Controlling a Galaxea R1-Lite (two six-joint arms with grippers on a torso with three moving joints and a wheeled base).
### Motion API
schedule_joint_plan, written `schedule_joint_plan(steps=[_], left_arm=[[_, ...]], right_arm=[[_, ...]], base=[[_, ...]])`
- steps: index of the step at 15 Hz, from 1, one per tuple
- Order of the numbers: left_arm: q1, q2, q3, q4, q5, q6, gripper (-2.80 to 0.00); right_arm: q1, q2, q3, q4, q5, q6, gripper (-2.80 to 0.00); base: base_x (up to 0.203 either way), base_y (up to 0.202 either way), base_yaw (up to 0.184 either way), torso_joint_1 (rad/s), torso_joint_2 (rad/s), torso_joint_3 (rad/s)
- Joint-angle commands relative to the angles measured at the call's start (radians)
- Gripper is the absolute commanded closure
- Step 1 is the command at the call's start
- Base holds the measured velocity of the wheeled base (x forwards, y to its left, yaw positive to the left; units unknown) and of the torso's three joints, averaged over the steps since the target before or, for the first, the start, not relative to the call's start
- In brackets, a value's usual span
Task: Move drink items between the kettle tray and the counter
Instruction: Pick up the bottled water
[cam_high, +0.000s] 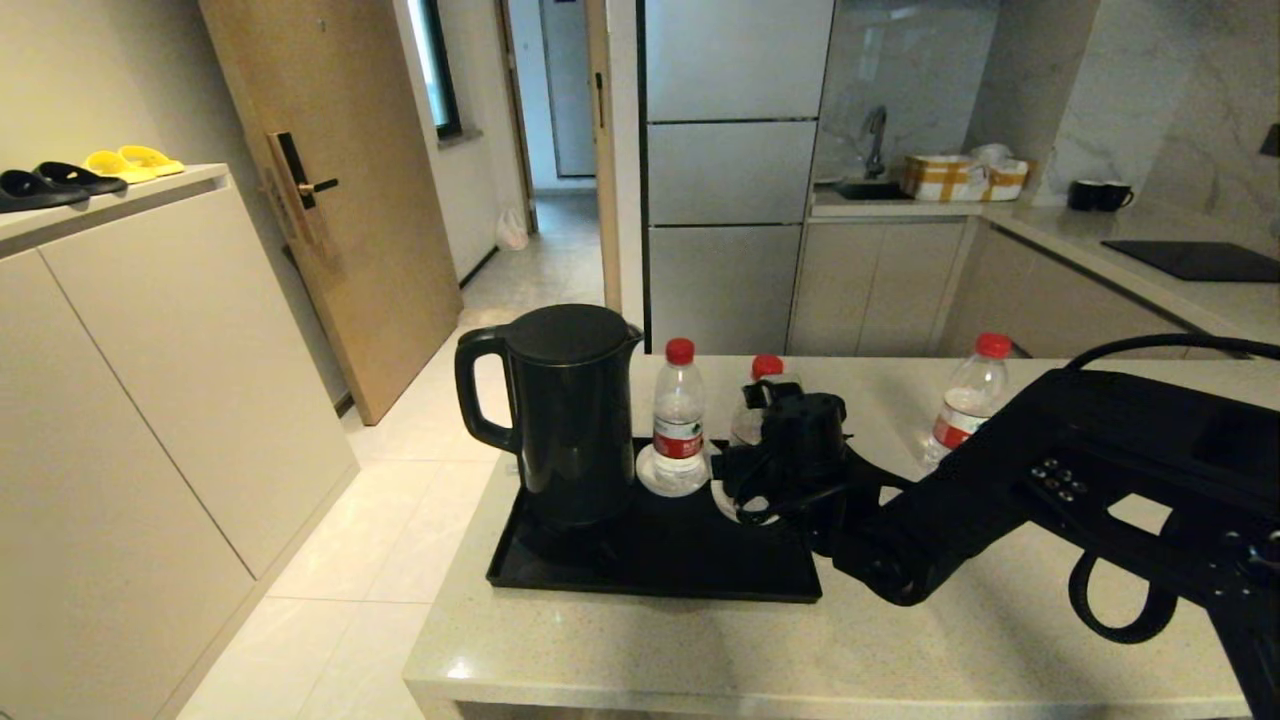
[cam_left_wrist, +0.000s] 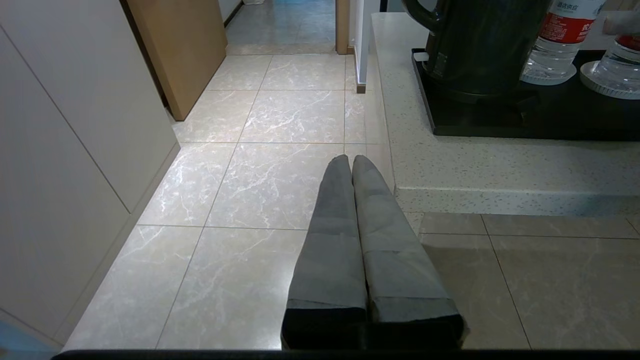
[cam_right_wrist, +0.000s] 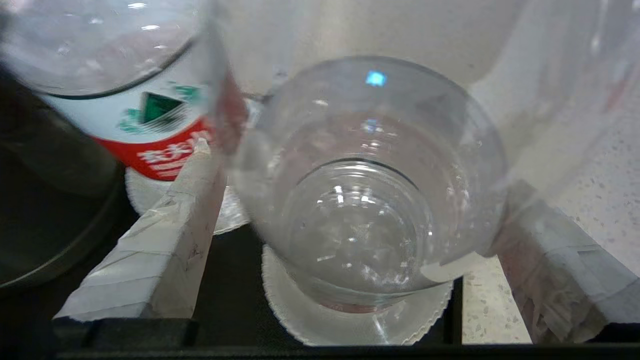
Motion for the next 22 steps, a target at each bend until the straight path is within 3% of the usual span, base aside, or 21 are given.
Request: schedule_joint_plan(steps=[1, 12, 13, 22], left_arm=[[0.000, 0.001, 0.000, 0.000, 0.000, 0.000, 0.00], [0.000, 0.001, 0.000, 0.000, 0.000, 0.000, 0.00], [0.000, 0.001, 0.000, 0.000, 0.000, 0.000, 0.00], [0.000, 0.001, 0.000, 0.000, 0.000, 0.000, 0.00]], right_arm=[[0.001, 0.010, -0.002, -0.009, -0.005, -0.001, -2.80], [0.001, -0.018, 0.004, 0.006, -0.006, 0.001, -2.80], [0.001, -0.016, 0.005, 0.003, -0.008, 0.001, 0.00], [0.001, -0.036, 0.010, 0.007, -0.005, 0.002, 0.00]], base=[[0.000, 0.000, 0.000, 0.000, 0.00, 0.000], [0.000, 0.000, 0.000, 0.000, 0.00, 0.000], [0.000, 0.000, 0.000, 0.000, 0.00, 0.000], [0.000, 0.000, 0.000, 0.000, 0.00, 0.000]])
